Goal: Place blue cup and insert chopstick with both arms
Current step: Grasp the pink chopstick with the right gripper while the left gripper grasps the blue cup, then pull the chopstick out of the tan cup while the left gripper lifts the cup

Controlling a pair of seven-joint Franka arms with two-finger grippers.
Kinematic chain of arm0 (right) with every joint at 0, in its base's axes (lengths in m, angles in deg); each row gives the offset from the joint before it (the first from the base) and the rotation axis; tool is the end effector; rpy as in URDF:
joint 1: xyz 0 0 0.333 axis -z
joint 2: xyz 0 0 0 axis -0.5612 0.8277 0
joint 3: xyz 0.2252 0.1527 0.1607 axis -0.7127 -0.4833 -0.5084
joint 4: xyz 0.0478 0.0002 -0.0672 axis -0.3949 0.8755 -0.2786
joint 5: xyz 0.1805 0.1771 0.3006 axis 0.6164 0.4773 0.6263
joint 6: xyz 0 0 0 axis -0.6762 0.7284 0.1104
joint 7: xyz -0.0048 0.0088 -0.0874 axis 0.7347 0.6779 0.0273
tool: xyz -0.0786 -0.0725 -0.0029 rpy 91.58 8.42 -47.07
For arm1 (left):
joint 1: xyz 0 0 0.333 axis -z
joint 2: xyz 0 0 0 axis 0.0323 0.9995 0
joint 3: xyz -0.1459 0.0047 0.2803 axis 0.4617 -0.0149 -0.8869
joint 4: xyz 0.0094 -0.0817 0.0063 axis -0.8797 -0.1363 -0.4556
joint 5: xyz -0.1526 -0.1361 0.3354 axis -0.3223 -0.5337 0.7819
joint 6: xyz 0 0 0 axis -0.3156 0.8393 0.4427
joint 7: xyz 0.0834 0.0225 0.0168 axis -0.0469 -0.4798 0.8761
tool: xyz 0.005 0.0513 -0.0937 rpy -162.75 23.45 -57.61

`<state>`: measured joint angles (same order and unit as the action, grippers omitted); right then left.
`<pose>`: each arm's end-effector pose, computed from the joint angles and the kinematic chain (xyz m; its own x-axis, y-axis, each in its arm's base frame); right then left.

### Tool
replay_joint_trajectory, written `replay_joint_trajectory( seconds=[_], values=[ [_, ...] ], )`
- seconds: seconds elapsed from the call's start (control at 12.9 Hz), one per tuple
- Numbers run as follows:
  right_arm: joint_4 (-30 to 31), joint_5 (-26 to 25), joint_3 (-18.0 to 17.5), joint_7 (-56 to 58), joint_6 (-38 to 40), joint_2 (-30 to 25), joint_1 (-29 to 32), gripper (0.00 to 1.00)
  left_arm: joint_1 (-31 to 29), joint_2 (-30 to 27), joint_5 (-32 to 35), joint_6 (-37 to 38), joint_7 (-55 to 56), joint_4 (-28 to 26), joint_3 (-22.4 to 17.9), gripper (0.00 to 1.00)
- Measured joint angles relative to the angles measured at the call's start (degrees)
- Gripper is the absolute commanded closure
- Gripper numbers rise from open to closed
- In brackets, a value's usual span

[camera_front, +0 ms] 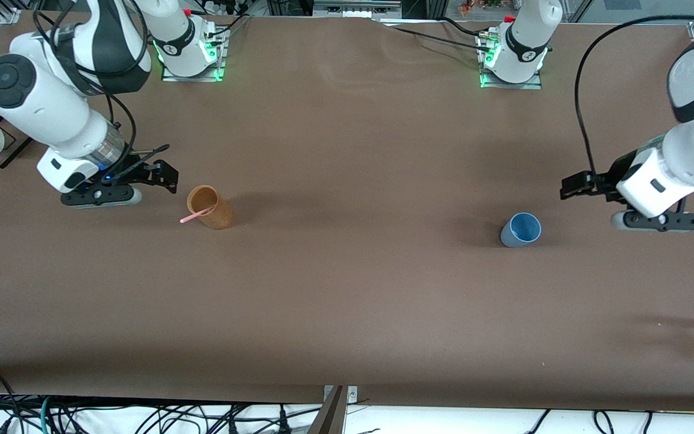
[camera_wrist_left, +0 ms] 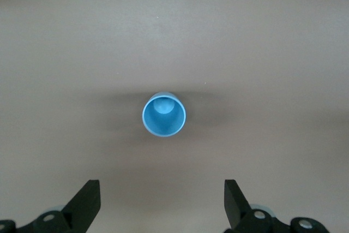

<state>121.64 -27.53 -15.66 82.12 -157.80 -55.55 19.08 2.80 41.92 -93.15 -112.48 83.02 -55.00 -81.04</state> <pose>0.5654 0.1204 0.4420 0.9940 0.0917 0.0590 0.0934 -0.9953 -0.0264 0.6226 -0.0547 0.4965 0.9908 0.0082 -0.1353 0.0191 -0.9967 0.0794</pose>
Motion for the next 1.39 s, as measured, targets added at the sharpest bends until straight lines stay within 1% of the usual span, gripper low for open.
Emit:
replay_joint_trajectory(
  seconds=[0.15,0.31,0.46,0.62,0.77,0.93,1.08,1.24,1.39],
  values=[
    [0.64,0.0,-0.3,0.0,-2.88,1.1,-0.16,0.0,0.03,2.99,0.0,-3.04,3.29,-0.65,2.13,0.0],
    [0.91,0.0,-0.39,0.0,-6.3,3.2,-0.28,0.0,0.12,5.0,0.33,-7.05,6.24,-2.99,4.4,0.0],
    [1.56,0.0,-0.4,0.0,-10.12,5.34,-0.3,0.0,0.15,5.57,2.37,-11.63,7.91,-7.2,6.61,0.0],
    [2.85,0.0,-0.4,0.0,-13.97,6.93,-0.3,0.01,0.19,5.38,3.12,-15.16,8.29,-11.3,7.21,0.0],
    [4.32,0.0,-0.4,0.0,-17.56,8.28,-0.31,0.1,0.11,4.38,3.13,-18.95,8.29,-15.7,7.21,0.0],
    [4.93,0.0,-0.45,0.0,-19.12,9.09,-0.49,0.27,0.09,2.83,3.14,-23.18,8.29,-20.54,7.21,0.0],
    [4.94,0.0,-0.46,0.0,-19.38,9.23,-1.1,0.48,0.09,1.32,3.41,-27.84,8.28,-25.4,7.21,0.0],
    [4.94,0.0,-0.46,-0.06,-19.51,9.23,-1.62,0.66,0.11,0.32,4.38,-32.67,8.28,-29.51,7.21,0.0],
    [4.94,0.0,-0.46,-0.06,-19.53,9.23,-1.69,0.75,0.11,0.26,4.41,-36.2,8.28,-31.62,7.21,0.0]
  ],
)
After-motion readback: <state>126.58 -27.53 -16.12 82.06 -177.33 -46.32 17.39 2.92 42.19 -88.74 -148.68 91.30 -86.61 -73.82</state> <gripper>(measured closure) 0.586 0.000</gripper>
